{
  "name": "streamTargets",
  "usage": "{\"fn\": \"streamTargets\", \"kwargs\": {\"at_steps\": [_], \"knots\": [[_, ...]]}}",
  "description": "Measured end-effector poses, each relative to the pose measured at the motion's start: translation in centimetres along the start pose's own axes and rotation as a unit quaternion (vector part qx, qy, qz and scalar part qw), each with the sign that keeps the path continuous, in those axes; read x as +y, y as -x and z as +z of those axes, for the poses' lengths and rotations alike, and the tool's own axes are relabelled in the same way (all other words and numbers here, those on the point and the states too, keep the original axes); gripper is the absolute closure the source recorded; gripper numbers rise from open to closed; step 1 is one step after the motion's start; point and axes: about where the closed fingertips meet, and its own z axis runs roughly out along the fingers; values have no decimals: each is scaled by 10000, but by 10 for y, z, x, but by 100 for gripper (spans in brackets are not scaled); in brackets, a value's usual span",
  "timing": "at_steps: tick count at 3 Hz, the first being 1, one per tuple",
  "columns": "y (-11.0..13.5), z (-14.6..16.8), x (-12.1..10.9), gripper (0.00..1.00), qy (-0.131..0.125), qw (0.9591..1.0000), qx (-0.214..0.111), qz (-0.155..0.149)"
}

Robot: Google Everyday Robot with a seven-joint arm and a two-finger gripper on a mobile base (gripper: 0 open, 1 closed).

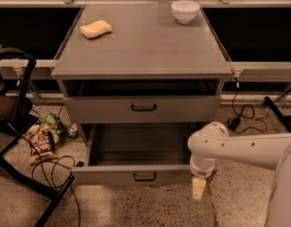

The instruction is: Open middle drawer

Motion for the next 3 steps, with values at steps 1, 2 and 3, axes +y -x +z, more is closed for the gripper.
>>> {"fn": "streamTargets", "kwargs": {"at_steps": [1,2,3], "knots": [[-20,-8,65,40,535,9980,331,36],[-29,-14,108,63,1021,9926,644,-82],[-33,-14,112,60,1079,9917,696,-83]]}}
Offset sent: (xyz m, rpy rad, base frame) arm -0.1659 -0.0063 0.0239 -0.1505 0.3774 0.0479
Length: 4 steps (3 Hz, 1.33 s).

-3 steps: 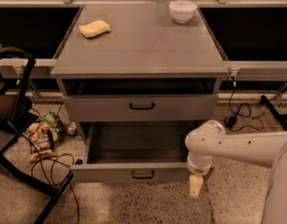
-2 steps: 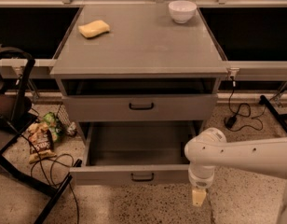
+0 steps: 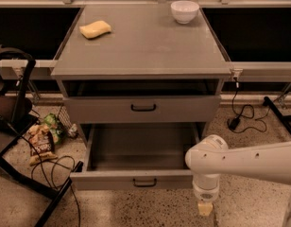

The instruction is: Open middle drawer

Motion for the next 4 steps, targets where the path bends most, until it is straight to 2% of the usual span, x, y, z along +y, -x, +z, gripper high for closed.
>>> {"fn": "streamTargets", "kwargs": {"at_steps": [1,2,3,4], "knots": [[3,-13,-4,36,-289,9995,-57,-94],[12,-39,-20,14,-787,9960,-263,-332],[27,-46,-46,0,-1064,9905,-687,-528],[40,-34,-70,0,-1088,9861,-1072,-658]]}}
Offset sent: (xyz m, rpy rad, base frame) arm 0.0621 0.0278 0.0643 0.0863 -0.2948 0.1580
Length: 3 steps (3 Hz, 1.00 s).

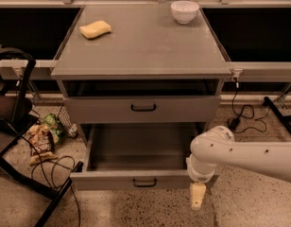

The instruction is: Open middle drawer

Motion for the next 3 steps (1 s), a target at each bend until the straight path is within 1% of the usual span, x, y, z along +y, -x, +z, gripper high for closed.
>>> {"fn": "streamTargets", "kwargs": {"at_steps": [1,2,3], "knots": [[0,25,-24,0,34,9996,-268,49],[0,26,-24,0,35,9996,-268,53],[-13,31,7,18,328,9990,-17,299]]}}
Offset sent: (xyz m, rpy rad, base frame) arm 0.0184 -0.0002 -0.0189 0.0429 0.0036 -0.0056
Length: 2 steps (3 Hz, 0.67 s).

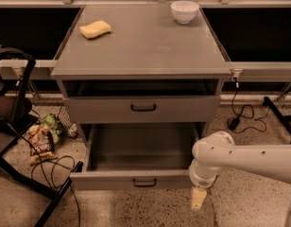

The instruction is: Open middle drawer

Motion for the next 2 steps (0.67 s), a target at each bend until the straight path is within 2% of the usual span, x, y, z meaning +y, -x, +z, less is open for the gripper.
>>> {"fn": "streamTargets", "kwargs": {"at_steps": [1,2], "knots": [[-9,2,23,43,237,9994,148,205],[-18,-1,53,65,553,9970,304,449]]}}
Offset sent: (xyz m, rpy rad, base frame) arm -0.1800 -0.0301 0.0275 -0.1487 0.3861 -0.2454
